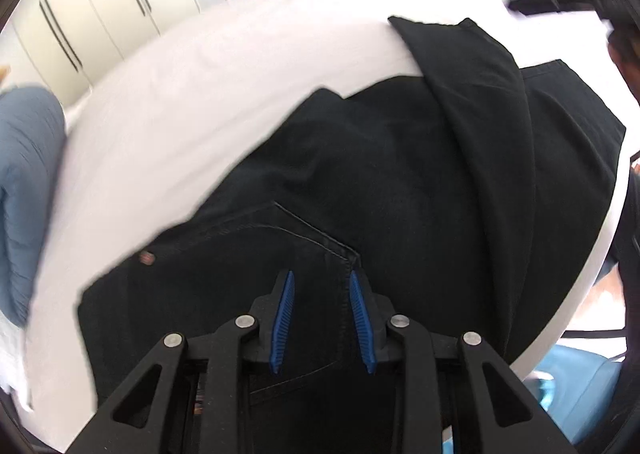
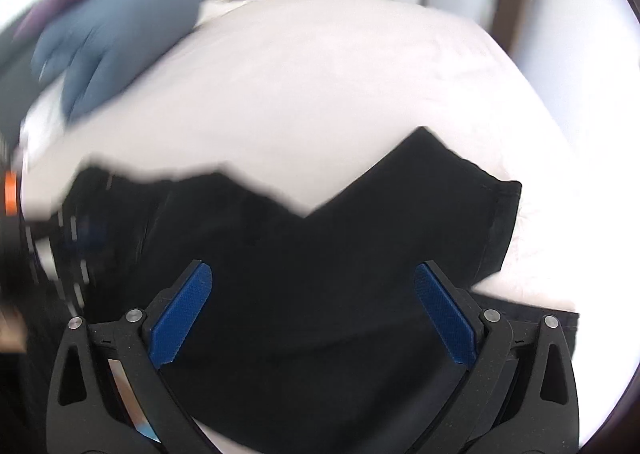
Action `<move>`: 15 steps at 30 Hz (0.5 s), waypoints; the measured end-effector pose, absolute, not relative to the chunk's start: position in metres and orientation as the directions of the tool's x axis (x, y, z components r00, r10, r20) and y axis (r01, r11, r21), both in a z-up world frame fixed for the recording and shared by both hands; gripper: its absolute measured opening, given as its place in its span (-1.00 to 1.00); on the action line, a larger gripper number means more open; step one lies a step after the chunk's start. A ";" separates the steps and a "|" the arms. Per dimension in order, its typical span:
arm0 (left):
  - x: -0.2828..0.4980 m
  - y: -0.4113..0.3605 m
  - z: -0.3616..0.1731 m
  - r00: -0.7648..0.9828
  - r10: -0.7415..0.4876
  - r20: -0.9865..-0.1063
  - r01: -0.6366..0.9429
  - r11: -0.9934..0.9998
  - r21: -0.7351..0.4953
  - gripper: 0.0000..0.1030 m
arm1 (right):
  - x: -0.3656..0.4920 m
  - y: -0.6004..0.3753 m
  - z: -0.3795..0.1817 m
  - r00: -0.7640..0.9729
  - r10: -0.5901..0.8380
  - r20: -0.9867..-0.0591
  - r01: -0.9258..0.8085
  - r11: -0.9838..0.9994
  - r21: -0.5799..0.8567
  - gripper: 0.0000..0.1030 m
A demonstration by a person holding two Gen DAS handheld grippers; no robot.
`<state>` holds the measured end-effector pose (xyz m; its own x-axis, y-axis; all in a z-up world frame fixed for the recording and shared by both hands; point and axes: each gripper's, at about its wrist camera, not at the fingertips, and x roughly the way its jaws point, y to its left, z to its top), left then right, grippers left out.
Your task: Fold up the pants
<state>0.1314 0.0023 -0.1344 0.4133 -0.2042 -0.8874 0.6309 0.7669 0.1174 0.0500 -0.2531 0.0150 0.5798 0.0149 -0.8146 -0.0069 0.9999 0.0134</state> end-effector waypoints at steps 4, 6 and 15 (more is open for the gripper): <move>0.132 -0.001 -0.153 0.365 -0.210 -0.907 0.594 0.803 0.053 -0.42 | 0.135 -0.312 0.015 0.512 -0.003 -0.859 0.205 0.972 0.119 0.99; 0.136 0.007 -0.152 0.344 -0.237 -0.909 0.564 0.826 -0.002 -0.43 | 0.175 -0.326 0.003 0.447 -0.022 -0.894 0.281 0.952 0.117 0.98; 0.131 0.006 -0.157 0.348 -0.249 -0.904 0.548 0.836 -0.020 -0.42 | 0.288 -0.348 -0.057 0.225 -0.208 -0.952 0.431 0.897 -0.094 0.88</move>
